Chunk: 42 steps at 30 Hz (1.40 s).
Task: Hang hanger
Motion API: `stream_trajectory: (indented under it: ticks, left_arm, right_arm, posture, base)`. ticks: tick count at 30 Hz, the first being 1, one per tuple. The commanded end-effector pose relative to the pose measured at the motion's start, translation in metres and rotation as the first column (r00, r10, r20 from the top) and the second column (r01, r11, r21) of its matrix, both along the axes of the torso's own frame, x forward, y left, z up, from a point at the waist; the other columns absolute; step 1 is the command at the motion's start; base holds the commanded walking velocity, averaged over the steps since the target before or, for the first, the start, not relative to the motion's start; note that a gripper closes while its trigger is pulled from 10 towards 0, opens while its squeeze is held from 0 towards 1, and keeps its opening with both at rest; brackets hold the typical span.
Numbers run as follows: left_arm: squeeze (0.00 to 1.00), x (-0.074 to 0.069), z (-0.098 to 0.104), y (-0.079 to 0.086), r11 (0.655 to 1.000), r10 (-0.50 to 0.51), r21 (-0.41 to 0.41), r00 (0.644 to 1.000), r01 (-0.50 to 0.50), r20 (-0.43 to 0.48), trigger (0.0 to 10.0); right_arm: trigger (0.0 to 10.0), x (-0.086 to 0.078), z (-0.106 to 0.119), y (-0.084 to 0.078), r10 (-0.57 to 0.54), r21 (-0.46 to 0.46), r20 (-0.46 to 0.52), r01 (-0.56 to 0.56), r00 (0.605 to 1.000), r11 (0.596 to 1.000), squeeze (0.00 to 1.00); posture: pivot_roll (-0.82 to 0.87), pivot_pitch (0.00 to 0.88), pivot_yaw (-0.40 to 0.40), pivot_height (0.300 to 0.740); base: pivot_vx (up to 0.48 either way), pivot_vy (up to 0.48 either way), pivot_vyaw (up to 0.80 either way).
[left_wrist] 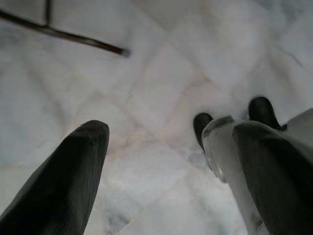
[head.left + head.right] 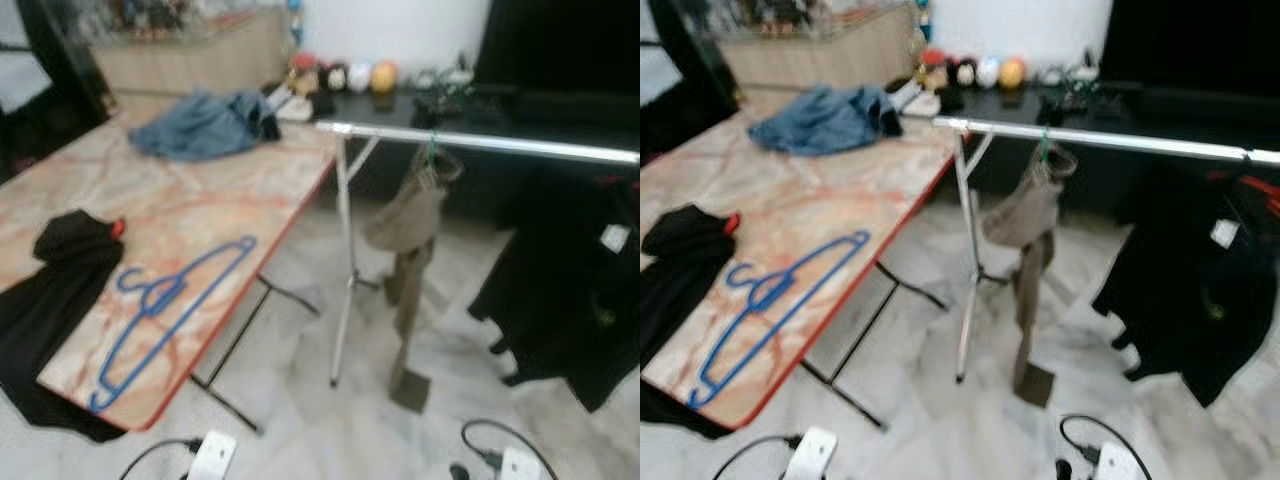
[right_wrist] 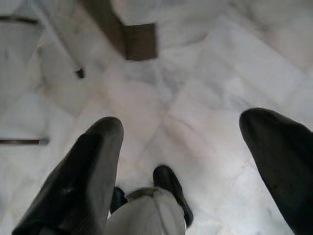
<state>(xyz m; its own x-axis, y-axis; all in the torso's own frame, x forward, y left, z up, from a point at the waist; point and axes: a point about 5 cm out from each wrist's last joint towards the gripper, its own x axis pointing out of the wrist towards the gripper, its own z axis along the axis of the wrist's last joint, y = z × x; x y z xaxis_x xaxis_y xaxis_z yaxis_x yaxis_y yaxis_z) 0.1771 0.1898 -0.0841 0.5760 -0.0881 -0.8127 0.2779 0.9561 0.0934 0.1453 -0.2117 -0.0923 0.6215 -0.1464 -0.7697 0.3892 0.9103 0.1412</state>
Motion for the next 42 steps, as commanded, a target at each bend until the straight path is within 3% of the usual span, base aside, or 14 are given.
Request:
stream_trajectory:
  ticks: [1, 16, 34, 42]
  left_arm:
    - [0.0, 0.0, 0.0, 0.003, 1.0, 0.024, -0.005, 1.0, -0.024, -0.002, 10.0]
    - [0.0, 0.002, 0.001, 0.005, 0.999, 0.041, -0.006, 0.999, -0.041, 0.01, 10.0]
    - [0.0, 0.008, 0.004, 0.001, 0.998, 0.065, -0.023, 0.997, -0.065, 0.036, 10.0]
    - [0.0, 0.007, 0.003, 0.001, 0.998, 0.061, -0.021, 0.998, -0.06, 0.027, 10.0]
  right_arm:
    - [10.0, -0.006, -0.003, 0.002, 0.002, 0.008, -0.027, -0.001, 1.0, 1.0, 0.0]
    - [10.0, -0.01, -0.003, -0.003, -0.002, 0.003, -0.032, 0.002, 0.999, 1.0, 0.0]
    - [10.0, -0.014, -0.004, -0.005, -0.006, 0.004, -0.03, 0.006, 1.0, 1.0, 0.0]
    - [10.0, -0.003, -0.002, 0.007, 0.023, -0.005, -0.008, -0.023, 1.0, 1.0, 0.0]
  posture:
    - [-0.04, 0.001, 0.068, 0.74]
    - [-0.04, 0.001, 0.069, 0.74]
    - [-0.04, 0.0, 0.072, 0.74]
    - [-0.05, 0.0, 0.072, 0.74]
  base:
    - [0.0, 0.0, -0.79]
    - [0.0, 0.0, -0.79]
    - [0.0, 0.0, 0.0]
    - [0.0, 0.0, 0.0]
